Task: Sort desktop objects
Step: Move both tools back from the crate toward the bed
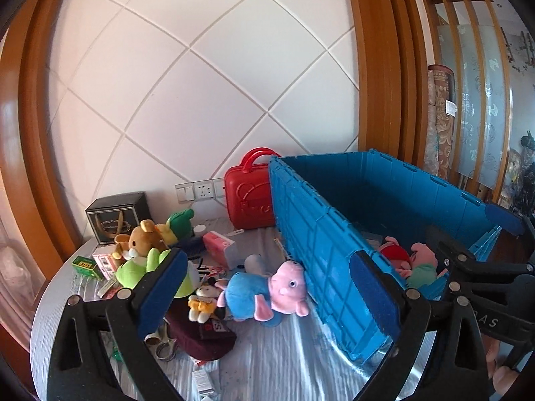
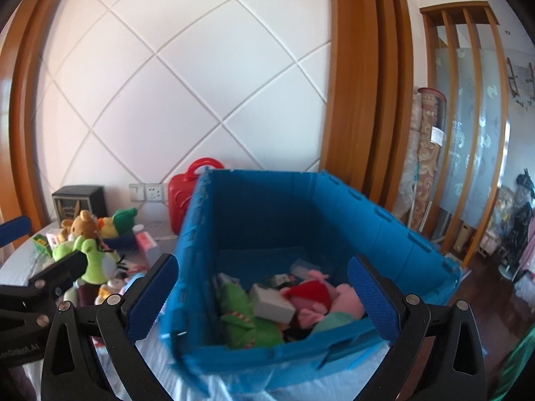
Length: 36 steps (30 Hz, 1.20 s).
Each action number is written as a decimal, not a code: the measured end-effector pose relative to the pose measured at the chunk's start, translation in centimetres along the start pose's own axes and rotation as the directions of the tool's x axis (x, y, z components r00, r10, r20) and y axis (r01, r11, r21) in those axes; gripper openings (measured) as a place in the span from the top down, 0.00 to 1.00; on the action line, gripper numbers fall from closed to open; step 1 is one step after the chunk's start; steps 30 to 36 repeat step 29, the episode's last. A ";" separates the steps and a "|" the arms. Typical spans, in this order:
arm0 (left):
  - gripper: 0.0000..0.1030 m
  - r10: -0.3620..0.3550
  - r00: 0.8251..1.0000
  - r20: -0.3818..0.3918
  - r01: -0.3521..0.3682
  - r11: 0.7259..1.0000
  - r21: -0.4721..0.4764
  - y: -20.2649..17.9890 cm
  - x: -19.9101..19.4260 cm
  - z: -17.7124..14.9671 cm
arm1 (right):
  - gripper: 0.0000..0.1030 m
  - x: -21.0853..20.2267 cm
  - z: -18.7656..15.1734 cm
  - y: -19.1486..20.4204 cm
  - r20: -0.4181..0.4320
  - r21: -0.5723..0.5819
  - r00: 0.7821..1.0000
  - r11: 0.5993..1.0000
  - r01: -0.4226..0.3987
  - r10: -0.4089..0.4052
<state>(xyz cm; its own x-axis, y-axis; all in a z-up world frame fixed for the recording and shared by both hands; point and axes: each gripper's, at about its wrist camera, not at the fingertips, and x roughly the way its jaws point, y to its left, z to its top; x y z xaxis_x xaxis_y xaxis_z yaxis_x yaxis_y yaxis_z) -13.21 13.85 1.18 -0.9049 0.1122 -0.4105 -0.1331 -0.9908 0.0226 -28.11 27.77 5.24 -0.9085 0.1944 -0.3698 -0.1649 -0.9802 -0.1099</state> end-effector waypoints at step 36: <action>0.01 0.015 0.999 -0.049 -0.018 0.999 -0.049 15.0 -10.9 -7.4 | 0.00 -12.4 -5.4 14.4 -0.078 0.028 0.997 1.000 0.001 0.001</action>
